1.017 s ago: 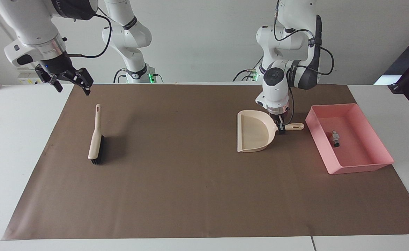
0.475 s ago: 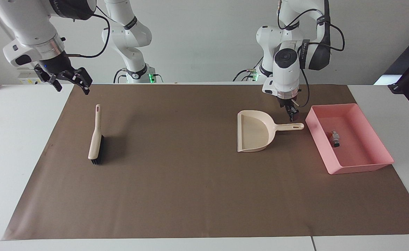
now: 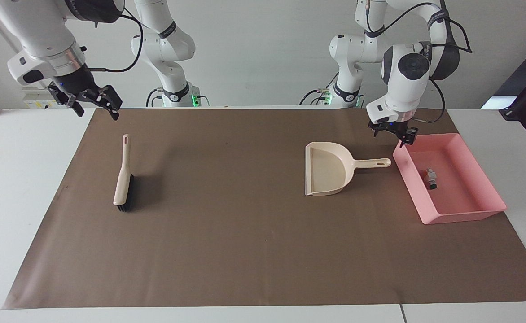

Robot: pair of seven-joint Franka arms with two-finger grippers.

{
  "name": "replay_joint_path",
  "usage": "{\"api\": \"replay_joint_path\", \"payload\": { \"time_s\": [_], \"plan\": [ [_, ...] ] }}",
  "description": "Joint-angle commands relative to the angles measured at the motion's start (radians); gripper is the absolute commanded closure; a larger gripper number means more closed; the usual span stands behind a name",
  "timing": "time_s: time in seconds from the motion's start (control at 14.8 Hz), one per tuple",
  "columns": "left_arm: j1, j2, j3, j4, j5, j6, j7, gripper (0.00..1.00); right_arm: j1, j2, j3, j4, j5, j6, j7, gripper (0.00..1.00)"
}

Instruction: Clean e-waste and dump in bin

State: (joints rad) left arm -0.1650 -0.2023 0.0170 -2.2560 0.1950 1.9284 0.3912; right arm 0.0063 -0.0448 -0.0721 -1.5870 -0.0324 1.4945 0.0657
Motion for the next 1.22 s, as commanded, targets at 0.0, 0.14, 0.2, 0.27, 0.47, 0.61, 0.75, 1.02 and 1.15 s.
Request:
{"api": "replay_joint_path", "payload": {
  "time_s": [0.0, 0.14, 0.2, 0.27, 0.47, 0.61, 0.75, 1.02, 1.15],
  "plan": [
    [0.106, 0.000, -0.006, 0.045, -0.104, -0.003, -0.145, 0.02, -0.011, 0.002, 0.014, 0.013, 0.005, -0.017, 0.019, 0.00],
    [0.168, 0.004, -0.006, 0.117, -0.178, -0.015, -0.202, 0.02, 0.001, 0.020, 0.017, 0.036, -0.024, -0.025, 0.016, 0.00],
    [0.183, 0.011, -0.006, 0.166, -0.196, -0.044, -0.213, 0.02, 0.004, 0.051, 0.012, 0.077, -0.029, -0.057, 0.016, 0.00],
    [0.186, 0.033, -0.006, 0.237, -0.206, -0.090, -0.221, 0.02, 0.004, 0.083, 0.009, 0.131, -0.023, -0.088, 0.016, 0.00],
    [0.210, 0.121, -0.005, 0.483, -0.206, -0.290, -0.229, 0.02, 0.003, 0.080, 0.011, 0.121, -0.012, -0.083, 0.054, 0.00],
    [0.203, 0.156, -0.006, 0.611, -0.213, -0.368, -0.288, 0.02, 0.001, 0.060, 0.014, 0.093, -0.012, -0.080, 0.055, 0.00],
    [0.197, 0.162, -0.006, 0.674, -0.238, -0.402, -0.321, 0.02, -0.008, 0.060, 0.021, 0.091, -0.012, -0.077, 0.052, 0.00],
    [0.194, 0.173, -0.012, 0.718, -0.221, -0.473, -0.319, 0.02, -0.025, 0.060, 0.034, 0.090, -0.011, -0.077, 0.052, 0.00],
    [0.193, 0.149, -0.015, 0.673, -0.207, -0.483, -0.318, 0.02, -0.023, 0.060, 0.034, 0.090, -0.011, -0.077, 0.052, 0.00]
  ]
}}
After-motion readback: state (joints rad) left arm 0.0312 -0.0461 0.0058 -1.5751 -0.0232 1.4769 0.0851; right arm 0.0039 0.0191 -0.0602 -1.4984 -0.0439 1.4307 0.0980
